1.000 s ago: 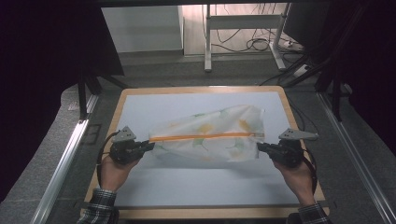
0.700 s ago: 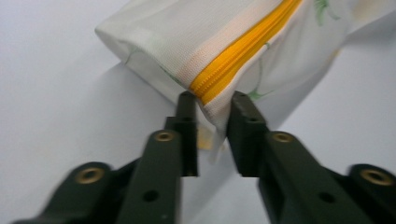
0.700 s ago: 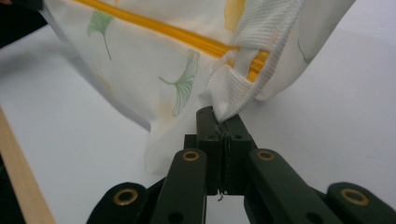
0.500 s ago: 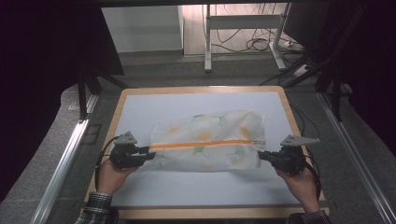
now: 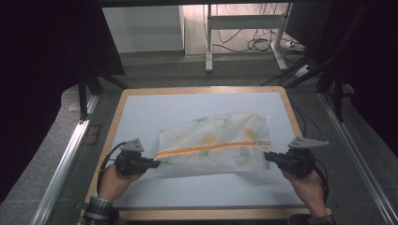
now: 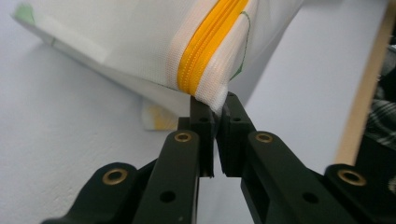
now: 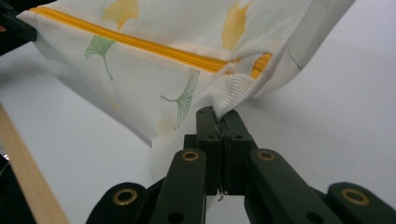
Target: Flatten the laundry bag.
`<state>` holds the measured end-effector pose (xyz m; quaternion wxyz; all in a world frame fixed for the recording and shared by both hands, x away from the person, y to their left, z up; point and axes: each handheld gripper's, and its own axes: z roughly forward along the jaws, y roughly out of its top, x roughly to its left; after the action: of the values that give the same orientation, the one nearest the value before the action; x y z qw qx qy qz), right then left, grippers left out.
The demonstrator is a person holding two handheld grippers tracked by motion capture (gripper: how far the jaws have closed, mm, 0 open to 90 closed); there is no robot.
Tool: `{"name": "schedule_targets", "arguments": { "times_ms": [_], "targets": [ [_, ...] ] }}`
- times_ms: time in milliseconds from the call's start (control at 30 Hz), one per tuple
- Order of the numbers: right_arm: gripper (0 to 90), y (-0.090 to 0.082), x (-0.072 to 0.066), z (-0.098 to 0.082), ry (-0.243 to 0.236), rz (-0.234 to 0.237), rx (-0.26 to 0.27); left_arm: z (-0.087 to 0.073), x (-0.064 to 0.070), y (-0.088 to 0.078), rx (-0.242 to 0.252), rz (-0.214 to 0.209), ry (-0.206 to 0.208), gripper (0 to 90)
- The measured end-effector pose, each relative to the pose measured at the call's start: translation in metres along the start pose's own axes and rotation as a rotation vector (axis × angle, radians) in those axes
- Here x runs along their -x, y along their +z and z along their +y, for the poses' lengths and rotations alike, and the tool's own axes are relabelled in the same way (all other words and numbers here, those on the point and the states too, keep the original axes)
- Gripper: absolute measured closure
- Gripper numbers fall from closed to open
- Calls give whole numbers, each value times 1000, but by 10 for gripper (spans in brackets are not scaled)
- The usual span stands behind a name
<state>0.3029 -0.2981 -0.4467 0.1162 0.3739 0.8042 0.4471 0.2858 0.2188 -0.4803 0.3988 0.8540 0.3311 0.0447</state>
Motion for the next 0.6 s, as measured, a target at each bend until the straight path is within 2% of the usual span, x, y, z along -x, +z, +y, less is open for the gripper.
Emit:
{"name": "schedule_targets", "arguments": {
  "times_ms": [33, 100, 200, 233, 267, 333, 400, 433, 467, 533, 600],
  "targets": [
    [868, -5, -3, 0, -7, 3, 11, 2, 10, -9, 12, -3, 17, 861],
    [868, -14, -8, 0, -13, 7, 26, 4, 18, -16, 17, -16, 32, 860],
    [857, -28, -13, -4, -13, 27, 37, 0, 30, -18, -36, -56, 43, 812],
    [835, -30, -15, -7, -7, 39, 31, -3, 33, -16, -57, -70, 48, 767],
    [810, -32, -15, -11, -1, 48, 18, -7, 36, -14, -66, -64, 55, 722],
    [762, -34, -15, -19, -4, 39, -10, -15, 39, -11, -80, -17, 50, 605],
    [714, -34, -11, -27, 0, 19, -34, -21, 36, -12, -71, 13, 36, 494],
    [714, -34, -11, -27, 0, 19, -34, -21, 36, -12, -71, 13, 36, 451],
    [655, -36, -5, -32, 12, -10, -41, -25, 31, -13, -53, 68, 24, 373],
    [624, -38, -2, -33, 18, -36, -29, -26, 27, -13, -35, 110, 23, 316],
    [574, -40, 1, -32, 15, -67, -25, -27, 21, -10, -17, 125, 2, 269]
  ]
}}
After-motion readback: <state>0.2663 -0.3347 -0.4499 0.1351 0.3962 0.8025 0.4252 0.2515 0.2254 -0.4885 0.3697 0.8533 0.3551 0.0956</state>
